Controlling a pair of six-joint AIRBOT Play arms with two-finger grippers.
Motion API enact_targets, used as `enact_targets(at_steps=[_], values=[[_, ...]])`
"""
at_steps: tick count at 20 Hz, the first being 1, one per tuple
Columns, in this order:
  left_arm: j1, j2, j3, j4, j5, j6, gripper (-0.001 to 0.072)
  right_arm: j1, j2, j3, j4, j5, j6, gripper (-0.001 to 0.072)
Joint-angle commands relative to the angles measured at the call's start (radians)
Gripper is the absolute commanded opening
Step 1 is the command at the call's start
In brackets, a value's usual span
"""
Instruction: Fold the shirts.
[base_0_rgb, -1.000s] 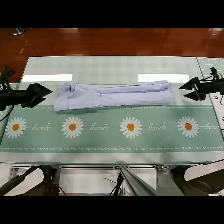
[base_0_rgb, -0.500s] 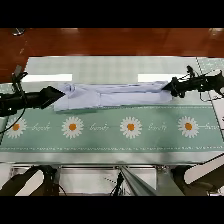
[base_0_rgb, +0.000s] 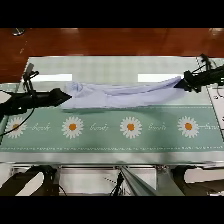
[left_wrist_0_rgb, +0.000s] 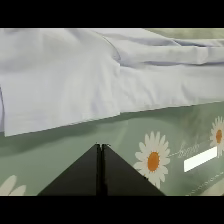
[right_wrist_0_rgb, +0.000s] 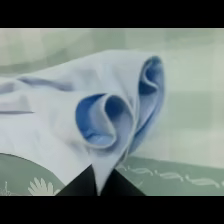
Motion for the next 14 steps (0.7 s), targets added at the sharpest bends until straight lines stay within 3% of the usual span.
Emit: enact_targets(at_steps=[1,6,10,14], values=[[-0.193,-0.051,0.032,-0.011,0.098,-0.101,0.0014,-0.019,0.263,-0.126,-0.093,0.025,-0.037,0.0031],[-0.555,-0.346,0.278,-0.005,0.216,-0.127,0.0014,-0.018,0.648,-0.430,-0.051,0.007,0.018,0.0031],[-0.677,-0.666,0.656,0.171,0.055,-0.273,0.0014,-0.018,0.855,-0.513,-0.038,0.027,0.065,0.0031],[-0.786,-0.852,0.885,0.191,0.025,-0.369,0.0014,-0.018,0.927,-0.513,-0.011,0.033,0.090,0.0031]])
